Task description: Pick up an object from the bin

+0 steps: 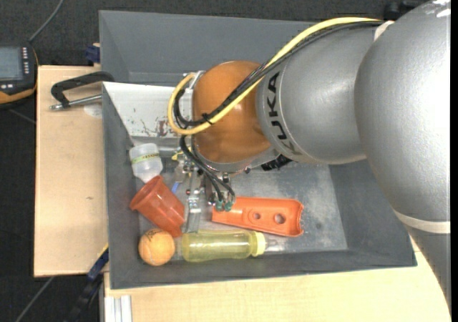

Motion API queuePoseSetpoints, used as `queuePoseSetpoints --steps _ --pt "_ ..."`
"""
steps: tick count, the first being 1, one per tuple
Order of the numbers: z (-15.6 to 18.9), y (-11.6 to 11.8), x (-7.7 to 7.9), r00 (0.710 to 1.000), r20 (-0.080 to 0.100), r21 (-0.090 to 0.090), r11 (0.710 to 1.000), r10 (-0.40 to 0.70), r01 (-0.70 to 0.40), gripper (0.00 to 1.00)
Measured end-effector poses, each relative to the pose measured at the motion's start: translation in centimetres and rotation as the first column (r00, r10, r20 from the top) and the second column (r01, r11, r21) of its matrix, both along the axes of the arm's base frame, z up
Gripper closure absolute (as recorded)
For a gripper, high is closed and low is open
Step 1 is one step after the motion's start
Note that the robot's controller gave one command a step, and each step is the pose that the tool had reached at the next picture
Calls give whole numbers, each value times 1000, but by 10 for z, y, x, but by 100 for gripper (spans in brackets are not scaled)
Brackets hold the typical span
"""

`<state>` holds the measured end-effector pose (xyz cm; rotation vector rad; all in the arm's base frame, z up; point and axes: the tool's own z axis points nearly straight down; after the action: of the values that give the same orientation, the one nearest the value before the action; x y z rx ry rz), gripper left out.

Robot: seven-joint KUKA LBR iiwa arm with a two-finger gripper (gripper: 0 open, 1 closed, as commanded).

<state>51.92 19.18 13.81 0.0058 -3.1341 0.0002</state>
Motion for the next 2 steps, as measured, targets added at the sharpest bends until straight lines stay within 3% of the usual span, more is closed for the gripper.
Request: queuePoseSetpoints --steps 1,2 --pt "5 -1 2 1000 8 2 1000 -3 3 0" --pt "-61 33 -10 999 4 -4 999 -40 40 0"
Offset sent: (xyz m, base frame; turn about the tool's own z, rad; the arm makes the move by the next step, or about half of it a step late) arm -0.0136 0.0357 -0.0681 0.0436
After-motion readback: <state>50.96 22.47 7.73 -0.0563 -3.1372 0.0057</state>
